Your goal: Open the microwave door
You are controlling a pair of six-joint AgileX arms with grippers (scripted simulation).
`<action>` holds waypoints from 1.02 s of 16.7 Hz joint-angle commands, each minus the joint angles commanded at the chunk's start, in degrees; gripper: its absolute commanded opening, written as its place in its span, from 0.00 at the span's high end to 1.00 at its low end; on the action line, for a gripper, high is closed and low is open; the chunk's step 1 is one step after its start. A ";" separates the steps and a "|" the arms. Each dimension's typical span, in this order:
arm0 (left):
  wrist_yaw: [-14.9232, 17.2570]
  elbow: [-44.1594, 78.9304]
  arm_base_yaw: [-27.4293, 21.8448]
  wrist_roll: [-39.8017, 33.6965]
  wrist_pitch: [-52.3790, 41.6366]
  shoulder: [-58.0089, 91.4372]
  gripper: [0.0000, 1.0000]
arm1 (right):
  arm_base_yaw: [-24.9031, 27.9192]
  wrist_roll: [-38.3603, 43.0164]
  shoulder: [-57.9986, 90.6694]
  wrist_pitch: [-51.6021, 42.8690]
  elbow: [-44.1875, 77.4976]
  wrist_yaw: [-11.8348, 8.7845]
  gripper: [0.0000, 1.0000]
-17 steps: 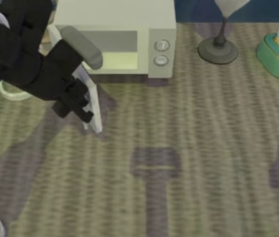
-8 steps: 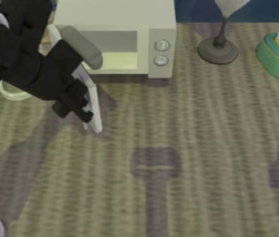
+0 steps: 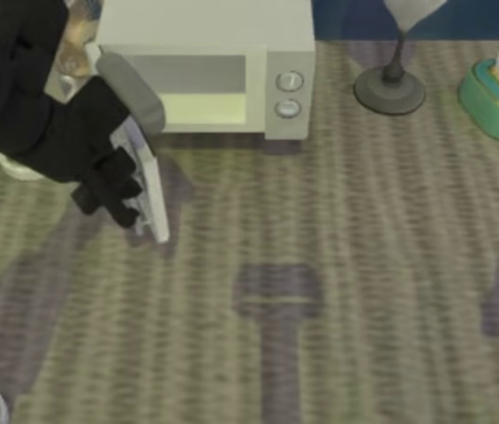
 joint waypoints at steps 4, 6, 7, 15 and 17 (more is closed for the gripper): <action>1.86 0.21 1.76 4.16 -1.00 -0.77 1.00 | 0.00 0.00 0.00 0.00 0.00 0.00 0.00; 1.95 0.24 1.86 4.31 -1.03 -0.83 1.00 | 0.00 0.00 0.00 0.00 0.00 0.00 0.00; 1.95 0.24 1.86 4.31 -1.03 -0.83 1.00 | 0.00 0.00 0.00 0.00 0.00 0.00 0.00; 1.95 0.24 1.86 4.31 -1.03 -0.83 1.00 | 0.00 0.00 0.00 0.00 0.00 0.00 0.00; 1.95 0.24 1.86 4.31 -1.03 -0.83 1.00 | 0.00 0.00 0.00 0.00 0.00 0.00 0.00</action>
